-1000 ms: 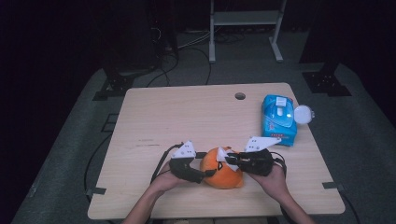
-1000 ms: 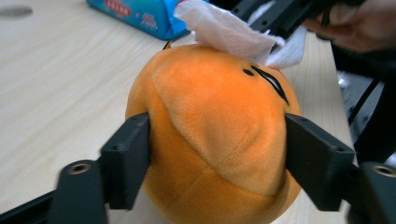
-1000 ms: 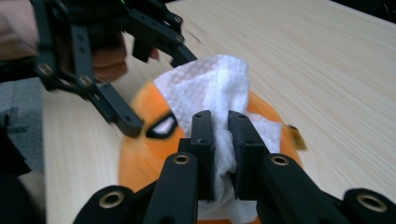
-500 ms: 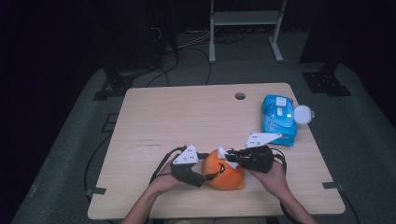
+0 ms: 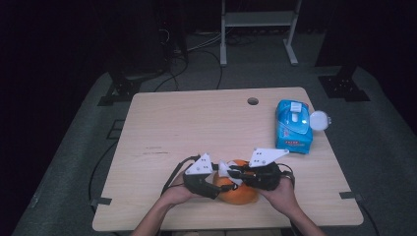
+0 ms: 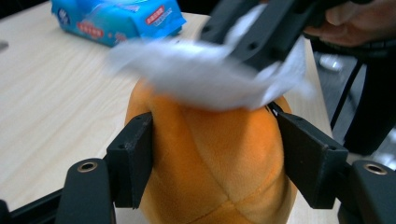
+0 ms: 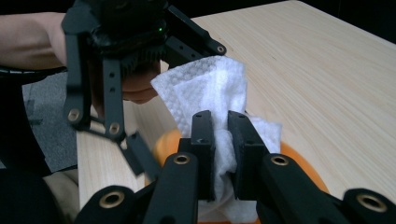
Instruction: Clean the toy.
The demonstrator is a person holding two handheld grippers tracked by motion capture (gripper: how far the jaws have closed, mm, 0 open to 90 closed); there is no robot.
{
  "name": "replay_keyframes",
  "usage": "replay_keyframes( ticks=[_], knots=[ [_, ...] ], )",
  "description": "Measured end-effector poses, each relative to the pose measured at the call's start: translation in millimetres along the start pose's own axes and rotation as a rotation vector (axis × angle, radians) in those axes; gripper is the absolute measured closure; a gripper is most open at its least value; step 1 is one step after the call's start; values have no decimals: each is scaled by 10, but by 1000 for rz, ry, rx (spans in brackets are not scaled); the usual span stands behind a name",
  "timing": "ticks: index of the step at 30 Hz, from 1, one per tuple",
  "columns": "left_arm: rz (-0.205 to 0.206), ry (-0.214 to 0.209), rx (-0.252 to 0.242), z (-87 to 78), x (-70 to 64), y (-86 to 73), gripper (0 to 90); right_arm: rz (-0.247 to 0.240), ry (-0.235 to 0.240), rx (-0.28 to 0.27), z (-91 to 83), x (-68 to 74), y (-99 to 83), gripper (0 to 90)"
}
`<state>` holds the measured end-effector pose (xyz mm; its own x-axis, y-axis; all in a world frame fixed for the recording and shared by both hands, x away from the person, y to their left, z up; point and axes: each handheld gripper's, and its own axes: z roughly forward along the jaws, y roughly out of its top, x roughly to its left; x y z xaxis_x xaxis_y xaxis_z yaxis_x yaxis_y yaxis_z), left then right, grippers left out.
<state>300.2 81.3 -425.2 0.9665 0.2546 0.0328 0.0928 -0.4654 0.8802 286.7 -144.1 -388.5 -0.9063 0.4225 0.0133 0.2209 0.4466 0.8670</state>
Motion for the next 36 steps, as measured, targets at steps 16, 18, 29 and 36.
replay_keyframes(
  ticks=[16,18,29,36],
  knots=[
    [-171,-31,-15,13,135,-50,180,94,-39,28,-125,-260,-196,806],
    [-141,-12,-15,7,115,-46,254,84,-38,24,-102,-215,-163,805],
    [-18,2,-10,6,39,-24,331,52,-27,1,-34,-179,-41,808],
    [-67,-13,-16,-19,114,-84,312,127,-68,30,-207,-399,-255,807]
  ],
)
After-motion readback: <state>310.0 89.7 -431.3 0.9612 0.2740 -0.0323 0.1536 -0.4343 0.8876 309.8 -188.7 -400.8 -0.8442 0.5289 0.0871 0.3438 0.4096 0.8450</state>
